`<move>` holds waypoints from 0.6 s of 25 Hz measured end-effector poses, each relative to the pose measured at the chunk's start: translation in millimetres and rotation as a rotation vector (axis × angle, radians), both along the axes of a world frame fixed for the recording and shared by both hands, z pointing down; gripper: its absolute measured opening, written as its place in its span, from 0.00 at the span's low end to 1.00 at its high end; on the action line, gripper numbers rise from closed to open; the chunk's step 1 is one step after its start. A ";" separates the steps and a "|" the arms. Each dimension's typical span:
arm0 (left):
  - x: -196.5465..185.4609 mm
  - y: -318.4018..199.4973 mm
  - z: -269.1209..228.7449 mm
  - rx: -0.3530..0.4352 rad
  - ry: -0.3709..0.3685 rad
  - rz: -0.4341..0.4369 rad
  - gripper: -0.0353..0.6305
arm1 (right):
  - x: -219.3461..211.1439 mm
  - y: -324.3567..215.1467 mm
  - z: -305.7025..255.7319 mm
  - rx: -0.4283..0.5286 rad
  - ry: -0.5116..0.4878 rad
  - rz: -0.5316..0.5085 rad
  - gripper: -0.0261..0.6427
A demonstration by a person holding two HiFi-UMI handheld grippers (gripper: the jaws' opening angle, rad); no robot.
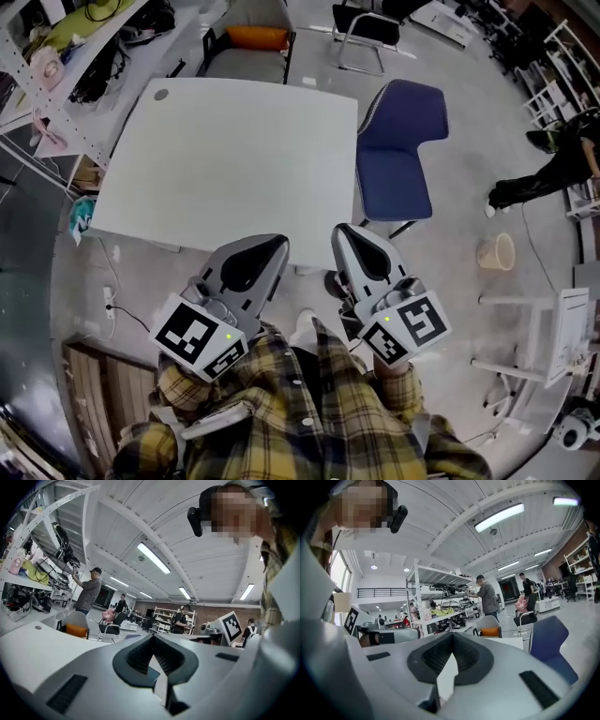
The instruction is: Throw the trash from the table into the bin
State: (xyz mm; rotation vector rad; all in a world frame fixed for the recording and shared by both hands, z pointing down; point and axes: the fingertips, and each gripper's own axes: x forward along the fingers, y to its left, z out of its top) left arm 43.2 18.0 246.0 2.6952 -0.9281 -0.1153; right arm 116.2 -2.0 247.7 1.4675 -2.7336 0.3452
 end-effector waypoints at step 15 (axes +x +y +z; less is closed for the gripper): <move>-15.2 -49.5 3.3 0.013 -0.013 0.074 0.06 | -20.0 -43.4 10.6 -0.006 0.015 0.058 0.04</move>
